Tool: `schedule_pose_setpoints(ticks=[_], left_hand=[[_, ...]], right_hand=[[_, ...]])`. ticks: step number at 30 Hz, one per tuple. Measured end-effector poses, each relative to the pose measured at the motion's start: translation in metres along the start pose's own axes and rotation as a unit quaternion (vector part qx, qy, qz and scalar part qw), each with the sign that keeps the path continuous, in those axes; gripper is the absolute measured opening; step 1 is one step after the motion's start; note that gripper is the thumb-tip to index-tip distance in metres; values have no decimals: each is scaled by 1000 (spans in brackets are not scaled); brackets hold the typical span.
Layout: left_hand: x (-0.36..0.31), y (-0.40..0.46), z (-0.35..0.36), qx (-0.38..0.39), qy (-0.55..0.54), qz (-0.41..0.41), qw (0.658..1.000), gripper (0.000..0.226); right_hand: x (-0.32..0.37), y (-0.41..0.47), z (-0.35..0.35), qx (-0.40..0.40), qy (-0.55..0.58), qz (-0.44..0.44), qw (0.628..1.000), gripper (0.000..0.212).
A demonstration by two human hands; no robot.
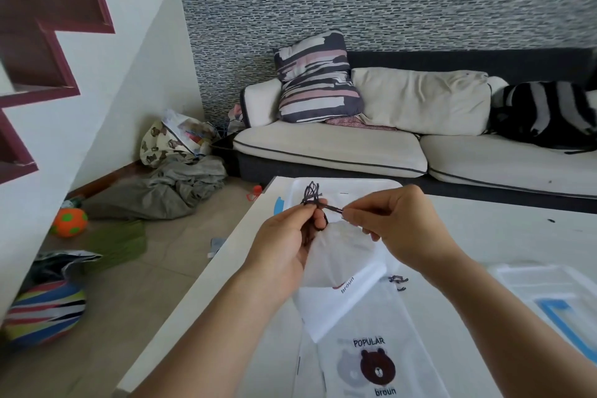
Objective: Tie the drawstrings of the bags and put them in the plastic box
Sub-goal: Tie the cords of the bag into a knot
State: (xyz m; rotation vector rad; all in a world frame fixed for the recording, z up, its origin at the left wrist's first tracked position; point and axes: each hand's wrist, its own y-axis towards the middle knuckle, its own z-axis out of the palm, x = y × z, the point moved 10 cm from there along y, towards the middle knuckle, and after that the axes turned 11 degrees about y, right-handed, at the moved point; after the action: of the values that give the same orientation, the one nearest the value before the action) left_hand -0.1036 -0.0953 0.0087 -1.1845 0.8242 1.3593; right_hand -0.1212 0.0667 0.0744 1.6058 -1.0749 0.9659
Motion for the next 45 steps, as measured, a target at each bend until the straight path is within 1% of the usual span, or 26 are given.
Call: schedule_pose_setpoints(ticks=[3,5,7,9,12,16,19,21,22,25,27,28,31,33,35,38,40,45], left_hand=[[-1,1,0,8,20,17,1000,34],[-3,1,0,7,64,47,997,37],[-7,-1,1,2,124,90,988,34],[-8,-1,2,1,150,112,982,32],[-5,0,4,17,128,99,987,29],[0,0,9,51,126,73,988,32],[-1,-3,10,58,164,79,982,34],[-3,-5,10,52,186,96,976,28],[-2,-5,8,46,177,95,979,25],[4,-2,4,24,139,60,988,22],[3,-1,1,7,122,58,991,22],[1,-1,1,1,110,64,992,22],[-5,0,-1,-12,102,83,991,23],[-8,-1,1,-12,153,106,982,32],[-10,-4,7,1,202,129,971,35],[-11,-9,13,21,231,145,962,34],[-14,-9,12,18,233,147,961,33],[-11,-6,6,-6,196,142,970,29]], right_hand=[[-4,-1,8,20,5,19,1000,9],[-5,-2,14,19,25,18,999,13],[-2,-4,21,23,41,8,999,17],[1,-6,26,22,53,1,998,20],[3,-9,25,6,58,1,998,21],[3,-10,22,-4,72,4,997,20],[1,-10,21,-6,71,2,997,17],[2,-10,24,10,46,-3,999,16],[2,-9,27,23,37,-3,999,16],[-3,-8,30,62,16,18,998,14],[-8,-8,30,83,36,43,995,13],[-11,-8,28,81,53,55,994,13],[-18,-6,20,50,101,88,990,8],[-26,-8,22,52,135,127,981,22],[-30,-9,23,40,147,149,977,33],[-30,-10,25,-2,159,144,977,26],[-30,-10,24,-29,167,138,976,22],[-31,-7,14,-84,196,121,969,21]])
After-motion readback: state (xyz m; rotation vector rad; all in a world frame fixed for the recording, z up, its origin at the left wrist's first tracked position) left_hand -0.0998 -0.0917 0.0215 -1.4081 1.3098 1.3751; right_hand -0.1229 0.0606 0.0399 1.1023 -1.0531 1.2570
